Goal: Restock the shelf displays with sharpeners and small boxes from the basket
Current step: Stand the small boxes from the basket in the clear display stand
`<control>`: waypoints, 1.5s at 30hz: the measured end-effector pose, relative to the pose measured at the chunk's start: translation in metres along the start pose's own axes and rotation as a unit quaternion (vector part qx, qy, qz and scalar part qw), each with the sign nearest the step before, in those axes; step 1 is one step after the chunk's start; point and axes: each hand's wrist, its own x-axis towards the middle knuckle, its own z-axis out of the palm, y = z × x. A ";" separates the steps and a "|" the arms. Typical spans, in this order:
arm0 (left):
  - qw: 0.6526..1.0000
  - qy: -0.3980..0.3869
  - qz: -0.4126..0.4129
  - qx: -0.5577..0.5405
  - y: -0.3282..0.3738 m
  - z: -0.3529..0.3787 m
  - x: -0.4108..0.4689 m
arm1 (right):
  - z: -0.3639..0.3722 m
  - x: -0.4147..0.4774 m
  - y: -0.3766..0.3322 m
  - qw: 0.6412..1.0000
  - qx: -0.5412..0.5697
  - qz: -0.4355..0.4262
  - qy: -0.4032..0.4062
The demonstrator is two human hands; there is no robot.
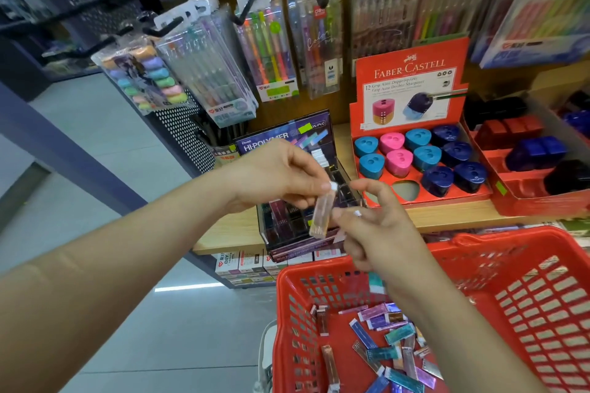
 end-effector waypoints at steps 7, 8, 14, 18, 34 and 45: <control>0.971 0.220 -0.001 0.088 -0.023 -0.043 0.010 | -0.031 0.010 0.005 0.903 0.409 0.122 0.058; 0.969 0.228 -0.006 0.095 -0.028 -0.044 0.011 | -0.032 0.011 0.006 0.896 0.421 0.125 0.066; 0.968 0.219 -0.004 0.125 -0.040 -0.041 0.017 | -0.029 0.008 0.007 0.908 0.385 0.152 0.065; 0.960 0.210 0.007 0.187 -0.044 -0.034 0.019 | -0.026 0.005 0.006 0.929 0.331 0.155 0.058; 0.891 0.202 0.040 0.405 -0.054 -0.014 0.030 | -0.024 0.006 0.008 0.972 0.205 0.109 0.039; 0.938 0.161 -0.013 0.308 -0.027 -0.013 0.028 | -0.020 0.002 0.007 0.985 0.139 0.078 0.060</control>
